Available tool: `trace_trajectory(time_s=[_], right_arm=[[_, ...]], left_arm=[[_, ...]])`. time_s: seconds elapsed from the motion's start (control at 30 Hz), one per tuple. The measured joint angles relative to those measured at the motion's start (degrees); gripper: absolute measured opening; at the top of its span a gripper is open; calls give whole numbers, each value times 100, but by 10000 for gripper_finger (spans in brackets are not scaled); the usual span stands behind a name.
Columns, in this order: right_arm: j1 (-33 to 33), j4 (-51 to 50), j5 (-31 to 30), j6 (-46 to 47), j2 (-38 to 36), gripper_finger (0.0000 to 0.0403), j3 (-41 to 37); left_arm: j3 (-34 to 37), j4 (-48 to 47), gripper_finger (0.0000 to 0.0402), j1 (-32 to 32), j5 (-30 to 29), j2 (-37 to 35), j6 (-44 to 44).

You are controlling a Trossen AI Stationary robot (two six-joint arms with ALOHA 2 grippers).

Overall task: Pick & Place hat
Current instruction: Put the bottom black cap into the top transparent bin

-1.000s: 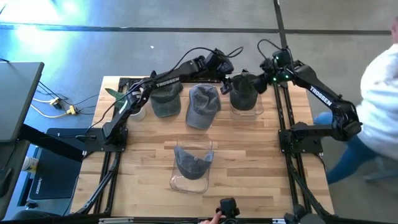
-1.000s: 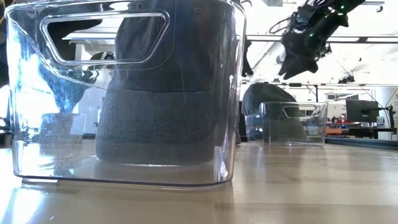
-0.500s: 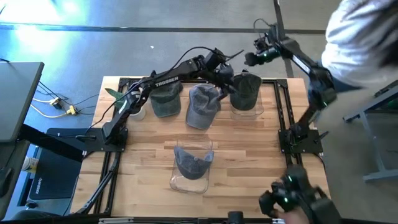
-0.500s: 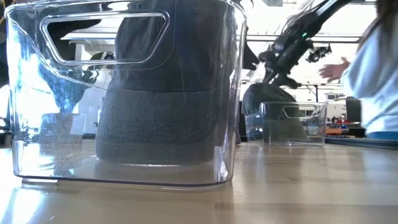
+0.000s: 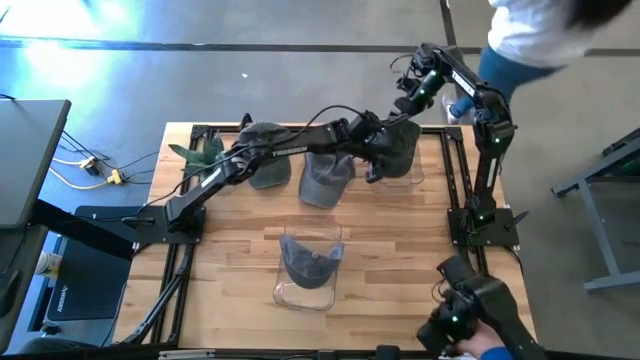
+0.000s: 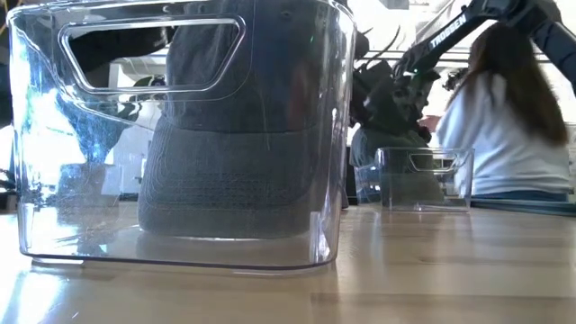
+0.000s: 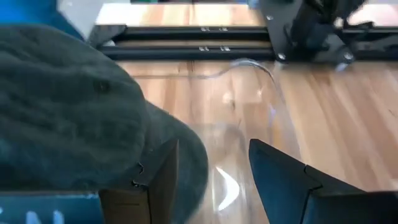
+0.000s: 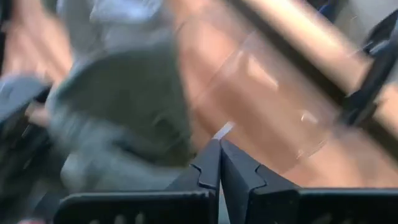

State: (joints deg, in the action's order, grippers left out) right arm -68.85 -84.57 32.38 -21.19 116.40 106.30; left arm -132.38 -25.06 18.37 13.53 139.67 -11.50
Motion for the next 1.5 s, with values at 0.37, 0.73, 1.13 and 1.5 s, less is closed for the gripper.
trace_trajectory(time_s=[0.37,0.73,1.13,1.5], right_arm=[[25,-362,1282,-739,-720,5,-1319],[-58,-554,2072,-1084,-1039,2,-1607],[-50,-457,2009,-1087,-1039,1,-1607],[-50,-454,2066,-1100,-1261,2,-1607]], left_arm=[[7,615,191,2,-641,27,-215],[0,-211,191,-2,-646,-759,-351],[-6,-210,191,557,-452,-925,-477],[1,509,294,398,89,-522,-866]])
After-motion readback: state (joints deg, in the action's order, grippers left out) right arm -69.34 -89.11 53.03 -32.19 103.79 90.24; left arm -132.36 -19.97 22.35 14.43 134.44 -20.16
